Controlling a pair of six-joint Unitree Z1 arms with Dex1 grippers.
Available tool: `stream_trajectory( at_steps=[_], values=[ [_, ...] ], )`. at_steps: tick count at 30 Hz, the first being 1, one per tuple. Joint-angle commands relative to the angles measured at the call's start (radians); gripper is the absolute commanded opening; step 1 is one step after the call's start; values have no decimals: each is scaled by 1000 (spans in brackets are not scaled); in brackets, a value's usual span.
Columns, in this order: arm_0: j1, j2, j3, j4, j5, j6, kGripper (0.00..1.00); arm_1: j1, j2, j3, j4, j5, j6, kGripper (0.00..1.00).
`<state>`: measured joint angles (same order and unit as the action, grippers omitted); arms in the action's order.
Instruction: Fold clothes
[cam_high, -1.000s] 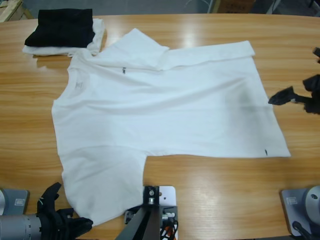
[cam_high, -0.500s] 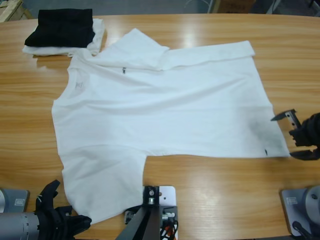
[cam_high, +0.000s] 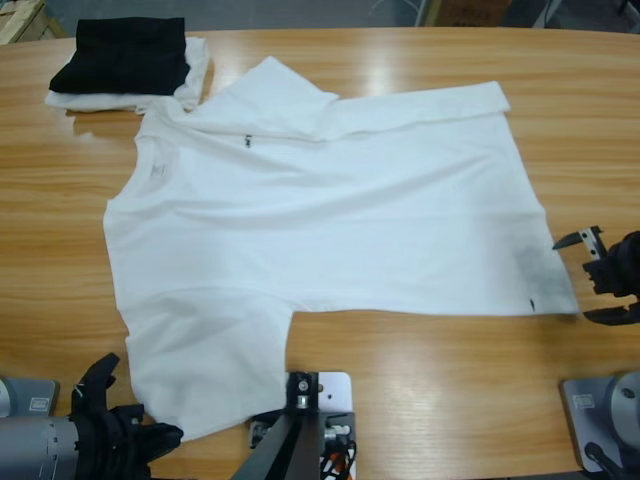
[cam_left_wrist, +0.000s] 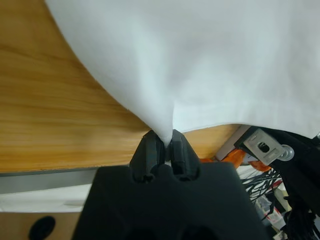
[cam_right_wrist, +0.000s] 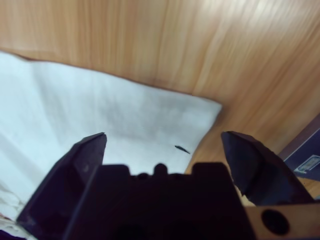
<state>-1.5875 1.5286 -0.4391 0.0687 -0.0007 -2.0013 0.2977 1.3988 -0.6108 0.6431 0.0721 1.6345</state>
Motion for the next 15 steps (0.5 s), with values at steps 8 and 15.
stream_trajectory(
  at_steps=[8,15],
  values=[
    [21,-45,11,11,-24,42,0,186,-145,132,-51,13,451,1000],
    [26,-56,22,11,-24,44,0,186,-55,180,-167,-18,440,1000]
  ],
)
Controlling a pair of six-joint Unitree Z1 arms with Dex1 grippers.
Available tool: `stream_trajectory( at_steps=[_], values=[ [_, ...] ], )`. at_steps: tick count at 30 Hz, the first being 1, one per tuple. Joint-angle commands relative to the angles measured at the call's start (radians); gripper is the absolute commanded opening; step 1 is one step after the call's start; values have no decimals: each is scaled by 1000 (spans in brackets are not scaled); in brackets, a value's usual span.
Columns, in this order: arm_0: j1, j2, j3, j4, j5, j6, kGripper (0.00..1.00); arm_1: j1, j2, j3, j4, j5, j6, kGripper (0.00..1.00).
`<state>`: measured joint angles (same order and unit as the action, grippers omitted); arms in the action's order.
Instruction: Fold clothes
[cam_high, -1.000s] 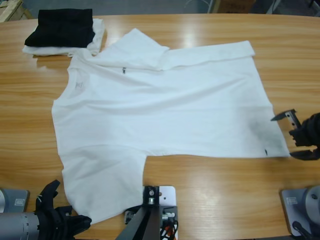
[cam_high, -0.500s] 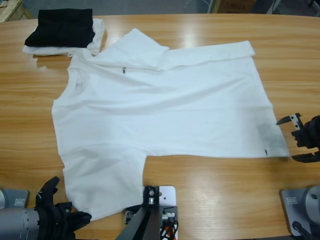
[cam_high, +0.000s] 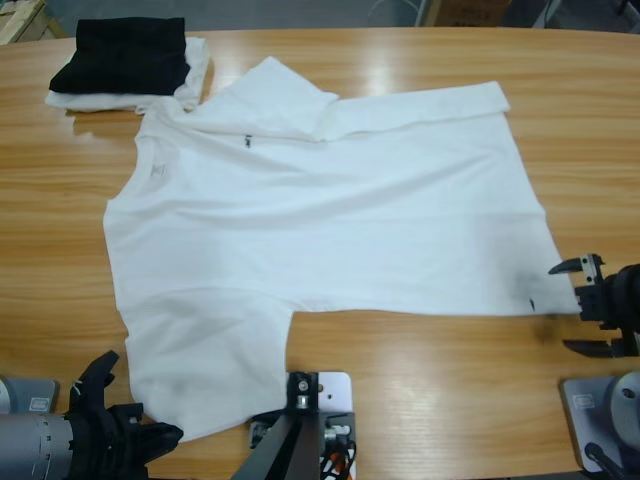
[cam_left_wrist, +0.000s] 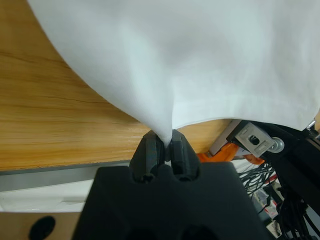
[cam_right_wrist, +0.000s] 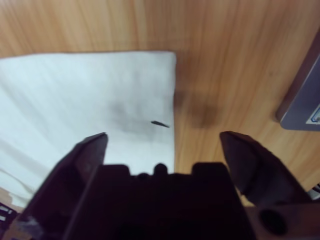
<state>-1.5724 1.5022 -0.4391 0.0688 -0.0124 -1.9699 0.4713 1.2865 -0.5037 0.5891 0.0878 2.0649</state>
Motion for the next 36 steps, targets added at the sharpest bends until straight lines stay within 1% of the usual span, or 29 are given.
stream_trajectory(
  at_steps=[1,2,4,6,9,11,12,14,16,21,25,26,29,31,35,36],
  values=[
    [13,-35,28,11,-12,11,0,12,67,73,-115,-44,-1,1000],
    [14,-38,30,11,-12,11,0,12,71,73,-115,-52,-11,995],
    [21,-40,30,11,-12,12,0,12,74,72,-117,-57,-15,944],
    [25,-40,30,11,-12,13,0,12,78,69,-118,-65,-15,937],
    [25,-44,31,11,-12,13,0,12,66,71,-156,-127,-54,871],
    [25,-48,36,11,-11,13,0,12,67,80,-168,-135,-57,728],
    [25,-48,37,11,-11,13,0,12,68,84,-172,-137,-65,676],
    [25,-48,37,11,-11,13,0,12,74,85,-178,-142,-84,601],
    [25,-46,39,11,-11,13,0,12,77,90,-186,-142,-104,481],
    [25,-45,40,11,-11,11,0,16,83,88,-186,-136,-114,493],
    [25,-46,43,11,-11,10,0,54,91,85,-173,-118,-102,499],
    [25,-46,43,11,-11,10,0,67,95,84,-170,-112,-88,507],
    [25,-47,43,11,-11,10,0,85,100,83,-169,-101,-75,586],
    [25,-51,45,11,-11,10,0,106,112,83,-170,-93,-52,605],
    [25,-60,53,11,-11,11,0,127,131,85,-176,-98,-42,586],
    [25,-60,52,11,-11,11,0,127,131,86,-176,-99,-42,561]
  ],
)
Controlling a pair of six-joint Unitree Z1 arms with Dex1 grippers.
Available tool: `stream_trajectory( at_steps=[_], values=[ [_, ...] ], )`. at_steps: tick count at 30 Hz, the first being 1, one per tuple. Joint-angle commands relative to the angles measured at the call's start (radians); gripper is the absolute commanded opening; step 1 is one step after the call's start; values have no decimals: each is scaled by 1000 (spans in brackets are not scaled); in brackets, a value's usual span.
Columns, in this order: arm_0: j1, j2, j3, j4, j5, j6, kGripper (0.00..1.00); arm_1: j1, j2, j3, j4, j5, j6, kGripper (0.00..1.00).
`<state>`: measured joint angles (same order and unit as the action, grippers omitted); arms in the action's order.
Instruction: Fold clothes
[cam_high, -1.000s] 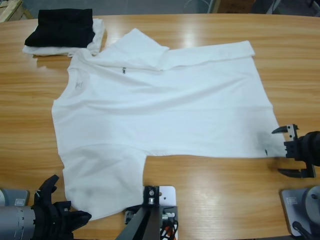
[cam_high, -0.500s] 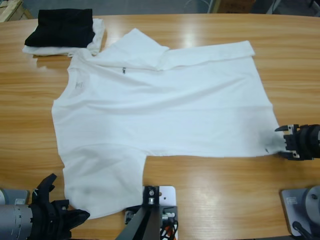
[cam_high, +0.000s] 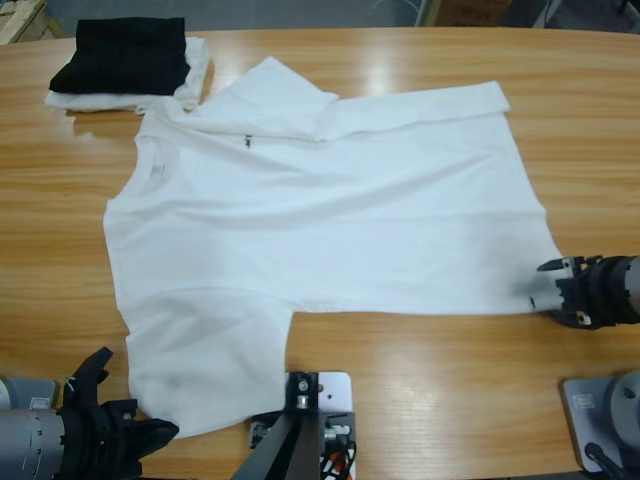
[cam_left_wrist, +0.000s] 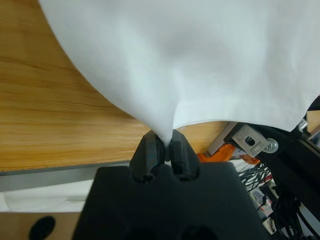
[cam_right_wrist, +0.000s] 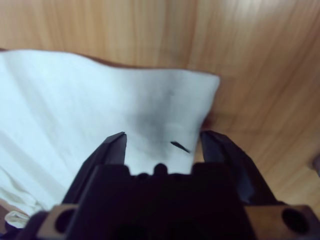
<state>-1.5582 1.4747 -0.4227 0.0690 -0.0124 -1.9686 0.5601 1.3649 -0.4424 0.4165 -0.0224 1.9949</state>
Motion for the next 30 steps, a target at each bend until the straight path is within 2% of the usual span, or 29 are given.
stream_trajectory(
  at_steps=[1,4,6,7,14,21,25,30],
  values=[
    [11,-32,35,11,-11,10,0,38,53,27,-4,8,27,494],
    [10,-31,35,11,-11,10,0,45,54,32,-4,0,11,284],
    [10,-31,35,11,-10,10,0,46,51,33,5,-4,-15,40],
    [10,-31,35,11,-9,10,0,46,47,34,11,-7,-32,0],
    [10,-37,35,11,-6,11,0,49,4,42,44,-13,-110,0],
    [10,-39,24,21,-6,12,0,104,-32,39,80,-13,-142,0],
    [10,-86,-36,120,-8,13,0,150,-75,27,155,15,-135,0],
    [-2,-153,-177,302,-14,11,0,201,-142,-21,249,34,-120,0]
  ],
)
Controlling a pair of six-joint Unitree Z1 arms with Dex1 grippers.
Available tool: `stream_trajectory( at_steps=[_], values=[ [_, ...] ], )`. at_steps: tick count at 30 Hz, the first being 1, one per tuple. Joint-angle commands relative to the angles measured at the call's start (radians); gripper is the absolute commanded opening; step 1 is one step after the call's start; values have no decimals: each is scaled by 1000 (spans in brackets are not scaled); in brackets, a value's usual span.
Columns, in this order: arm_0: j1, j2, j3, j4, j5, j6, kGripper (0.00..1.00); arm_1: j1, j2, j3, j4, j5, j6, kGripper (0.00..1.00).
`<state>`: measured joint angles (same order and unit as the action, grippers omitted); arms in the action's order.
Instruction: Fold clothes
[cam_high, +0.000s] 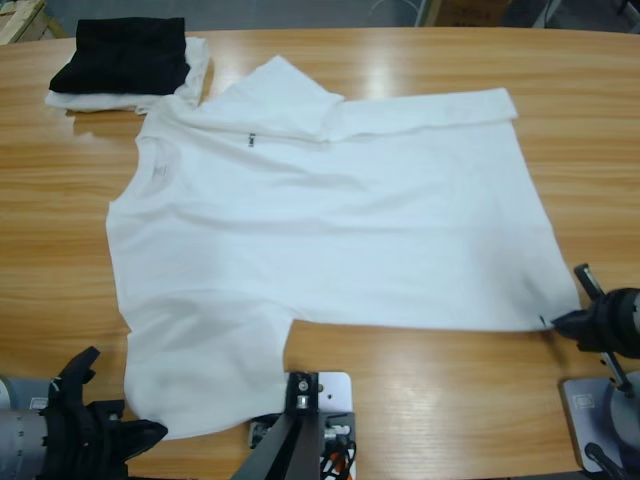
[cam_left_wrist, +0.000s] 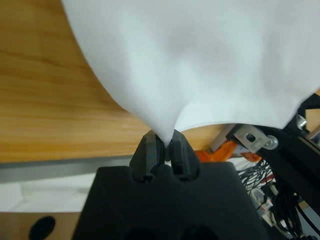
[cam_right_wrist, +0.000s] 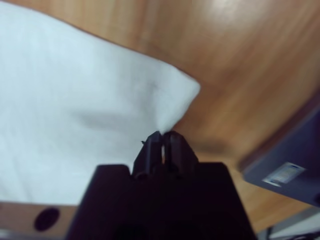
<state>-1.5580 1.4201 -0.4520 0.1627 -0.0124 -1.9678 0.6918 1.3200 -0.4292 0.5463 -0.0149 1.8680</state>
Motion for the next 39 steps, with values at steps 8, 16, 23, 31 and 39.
stream_trajectory(
  at_steps=[8,16,23,31,39],
  values=[
    [35,-171,-258,394,8,71,0,74,-98,-215,103,-97,-275,0],
    [338,-139,-297,380,31,502,0,-31,12,-228,-2,-102,-422,0],
    [515,-14,-402,340,11,735,0,-225,69,-292,-65,-89,-626,0],
    [724,146,-618,360,-17,1001,0,-318,179,-359,-72,-66,-723,0],
    [800,256,-766,402,-15,1113,0,-382,249,-367,-132,-42,-765,0]
  ],
)
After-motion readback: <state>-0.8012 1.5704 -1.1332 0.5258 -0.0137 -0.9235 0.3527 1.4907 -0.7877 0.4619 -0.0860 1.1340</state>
